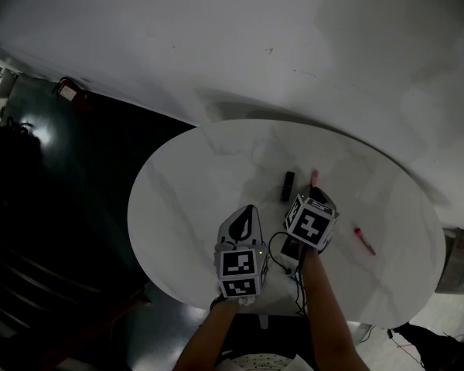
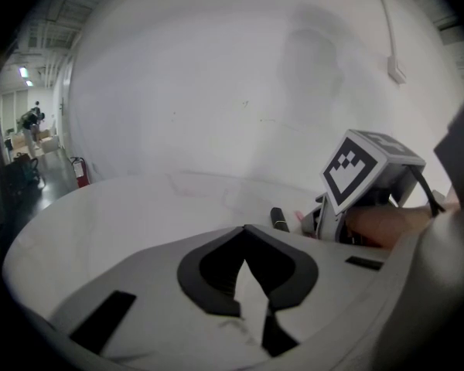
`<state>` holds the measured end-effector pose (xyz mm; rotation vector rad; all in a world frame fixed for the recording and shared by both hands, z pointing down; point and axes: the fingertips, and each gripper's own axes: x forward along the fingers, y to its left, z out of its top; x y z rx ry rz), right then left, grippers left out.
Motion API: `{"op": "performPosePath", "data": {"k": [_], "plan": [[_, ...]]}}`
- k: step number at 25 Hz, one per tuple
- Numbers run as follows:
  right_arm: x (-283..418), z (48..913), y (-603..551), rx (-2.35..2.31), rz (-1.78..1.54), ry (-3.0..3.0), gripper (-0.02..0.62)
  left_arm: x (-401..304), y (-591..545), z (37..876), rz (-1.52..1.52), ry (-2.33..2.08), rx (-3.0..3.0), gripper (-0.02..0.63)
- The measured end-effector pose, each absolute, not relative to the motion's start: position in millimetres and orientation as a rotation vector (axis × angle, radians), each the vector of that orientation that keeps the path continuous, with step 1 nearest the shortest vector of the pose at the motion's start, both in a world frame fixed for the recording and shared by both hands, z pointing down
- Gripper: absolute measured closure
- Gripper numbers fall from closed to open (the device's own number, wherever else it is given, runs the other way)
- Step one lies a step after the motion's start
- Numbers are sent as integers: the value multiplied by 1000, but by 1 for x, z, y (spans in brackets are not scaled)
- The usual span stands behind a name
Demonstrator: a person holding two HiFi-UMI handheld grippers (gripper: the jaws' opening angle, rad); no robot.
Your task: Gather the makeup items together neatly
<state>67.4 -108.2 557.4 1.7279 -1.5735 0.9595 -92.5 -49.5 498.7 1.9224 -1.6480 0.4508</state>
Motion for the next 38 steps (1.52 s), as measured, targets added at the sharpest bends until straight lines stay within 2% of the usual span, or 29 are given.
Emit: {"op": "performPosePath", "data": {"k": [10,18,25,38], "plan": [[68,560,-107,1727,1009,-1583,520,-90,-44,497,448,-1649,1926,568],[67,558,-105,1719,1038,-1591,493,-93,-38,492,436,-1668,1925,568],[60,558,-104,1675,1098,-1632,422,-92,-33,489,433,-1669,1932,568],[70,539,-73,1695,1132,-1675,414,-73,-24,475,428,-1647,1999,568]]}}
